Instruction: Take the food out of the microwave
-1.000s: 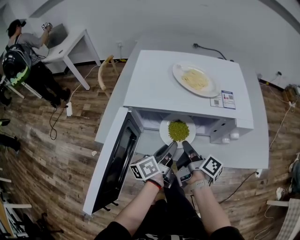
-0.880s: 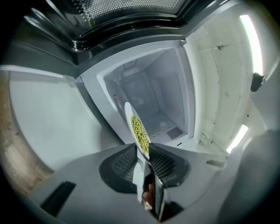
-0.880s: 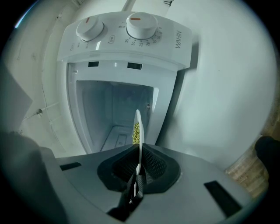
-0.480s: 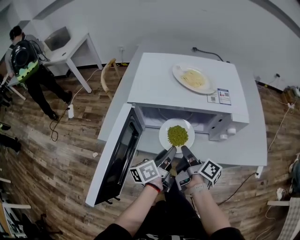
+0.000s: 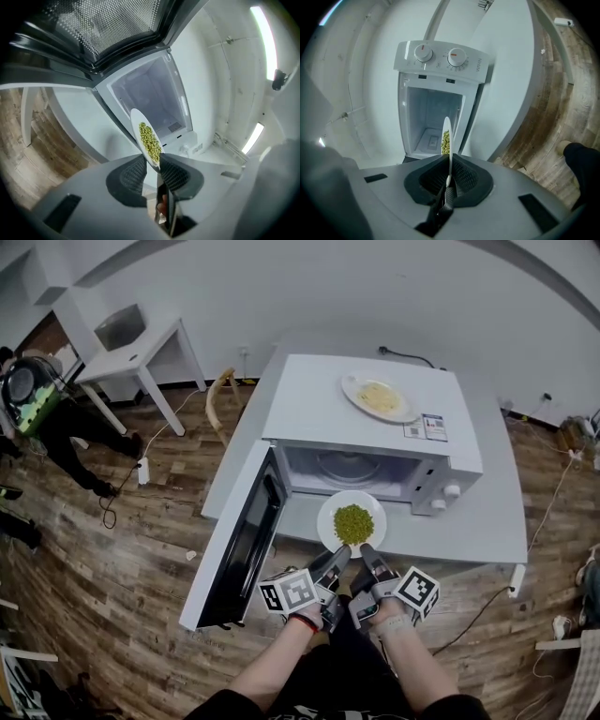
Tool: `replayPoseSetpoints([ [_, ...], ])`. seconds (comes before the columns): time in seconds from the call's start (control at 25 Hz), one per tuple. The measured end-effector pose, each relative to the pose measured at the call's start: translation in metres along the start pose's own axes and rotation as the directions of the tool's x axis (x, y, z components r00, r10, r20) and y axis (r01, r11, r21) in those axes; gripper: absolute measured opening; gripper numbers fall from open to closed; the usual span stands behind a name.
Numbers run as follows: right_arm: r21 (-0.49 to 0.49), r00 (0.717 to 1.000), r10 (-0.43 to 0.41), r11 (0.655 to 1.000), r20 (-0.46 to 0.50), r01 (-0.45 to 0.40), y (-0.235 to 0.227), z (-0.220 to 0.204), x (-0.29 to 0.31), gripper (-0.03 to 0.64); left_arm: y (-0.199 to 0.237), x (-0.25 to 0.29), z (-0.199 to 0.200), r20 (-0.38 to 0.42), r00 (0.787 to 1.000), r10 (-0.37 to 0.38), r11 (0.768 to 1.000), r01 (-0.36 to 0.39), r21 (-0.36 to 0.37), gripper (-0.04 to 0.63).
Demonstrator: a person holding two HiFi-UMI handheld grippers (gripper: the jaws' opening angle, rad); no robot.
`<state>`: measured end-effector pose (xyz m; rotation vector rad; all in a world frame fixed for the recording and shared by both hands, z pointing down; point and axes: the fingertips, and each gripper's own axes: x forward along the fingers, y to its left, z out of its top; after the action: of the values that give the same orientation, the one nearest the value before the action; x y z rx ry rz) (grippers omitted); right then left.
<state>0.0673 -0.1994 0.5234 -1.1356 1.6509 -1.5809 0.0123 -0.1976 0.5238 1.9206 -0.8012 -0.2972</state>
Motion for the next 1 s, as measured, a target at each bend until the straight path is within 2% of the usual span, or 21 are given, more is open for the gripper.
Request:
replayPoseSetpoints([
  [0.6, 0.012, 1.0, 0.003, 1.0, 0.014, -0.003, 0.001, -0.026, -0.042, 0.041, -0.017, -0.035, -0.029, -0.038, 0.999, 0.009, 1.0, -0.009, 0.003, 0.084],
  [1.0, 0.032, 1.0, -0.006, 0.999, 0.027, 0.005, -0.01, -0.03, -0.058, 0.041, -0.017, -0.039, -0.048, -0.07, 0.997, 0.02, 1.0, -0.021, -0.009, 0.084],
])
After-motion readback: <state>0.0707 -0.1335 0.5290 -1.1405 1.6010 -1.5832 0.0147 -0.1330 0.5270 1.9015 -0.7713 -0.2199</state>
